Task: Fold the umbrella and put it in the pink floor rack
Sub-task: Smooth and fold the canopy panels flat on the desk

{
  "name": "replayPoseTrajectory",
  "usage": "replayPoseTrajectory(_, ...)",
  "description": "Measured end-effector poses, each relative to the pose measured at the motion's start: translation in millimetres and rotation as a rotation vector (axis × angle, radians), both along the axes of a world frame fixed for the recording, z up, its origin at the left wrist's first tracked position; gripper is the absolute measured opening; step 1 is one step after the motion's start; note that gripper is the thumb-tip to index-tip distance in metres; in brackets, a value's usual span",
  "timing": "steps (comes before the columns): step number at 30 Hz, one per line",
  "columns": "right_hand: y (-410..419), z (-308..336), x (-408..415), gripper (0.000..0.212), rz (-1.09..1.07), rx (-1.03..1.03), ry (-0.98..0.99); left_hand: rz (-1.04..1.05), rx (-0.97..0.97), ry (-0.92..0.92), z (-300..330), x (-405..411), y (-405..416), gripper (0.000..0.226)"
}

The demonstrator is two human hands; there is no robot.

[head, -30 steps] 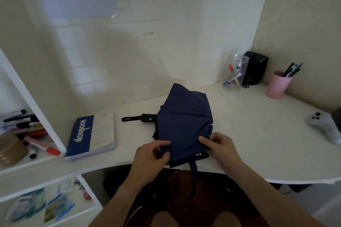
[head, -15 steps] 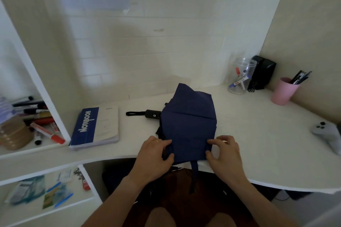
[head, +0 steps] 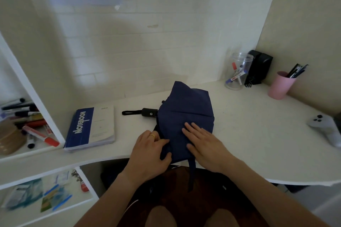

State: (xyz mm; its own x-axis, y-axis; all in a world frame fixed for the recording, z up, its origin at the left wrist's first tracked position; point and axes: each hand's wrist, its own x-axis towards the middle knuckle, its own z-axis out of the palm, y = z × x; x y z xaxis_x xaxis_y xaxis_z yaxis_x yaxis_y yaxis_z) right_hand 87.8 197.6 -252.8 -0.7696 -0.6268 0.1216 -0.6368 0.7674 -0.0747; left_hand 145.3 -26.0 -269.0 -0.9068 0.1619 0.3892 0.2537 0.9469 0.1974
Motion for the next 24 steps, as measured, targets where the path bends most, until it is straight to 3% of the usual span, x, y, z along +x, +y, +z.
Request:
replayPoseTrajectory(4,10.6,-19.5,-5.1,0.062,0.037,0.076,-0.017,0.023,-0.004,0.034,15.4,-6.8,0.5,0.039)
replayPoseTrajectory(7,8.2,-19.6,-8.0,0.066,0.036,0.072,-0.065,-0.112,-0.049,0.129,25.7,-24.0,18.3,0.034)
replayPoseTrajectory(9,8.9,-20.2,-8.6,0.066,0.041,0.065,-0.068,-0.222,-0.157,0.033,17.0,-34.0,23.9,0.048)
replayPoseTrajectory(12,12.4,-22.0,-10.8,0.063,0.052,0.047,-0.075,-0.217,-0.213,-0.158,-4.4,-35.8,7.8,0.062)
replayPoseTrajectory(17,29.9,-9.0,-5.3,0.07,0.06,0.02,-0.127,-0.188,-0.202,-0.163,-17.1,-25.1,-11.8,0.066)
replayPoseTrajectory(19,29.8,9.2,-9.9,0.058,-0.041,-0.179,-0.084,-0.183,-0.177,-0.146,-21.0,-24.2,-12.0,0.063)
replayPoseTrajectory(21,23.0,34.3,-35.6,0.035,-0.302,-0.539,-0.022,-0.183,-0.149,-0.134,-21.9,-25.3,-11.0,0.062)
replayPoseTrajectory(22,20.1,47.6,-54.7,0.033,-0.474,-0.727,-0.053,-0.186,-0.14,-0.12,-22.3,-26.0,-10.7,0.062)
replayPoseTrajectory(24,15.9,71.0,-88.7,0.044,-0.74,-0.966,-0.327,-0.188,-0.137,-0.089,-22.3,-26.7,-10.9,0.062)
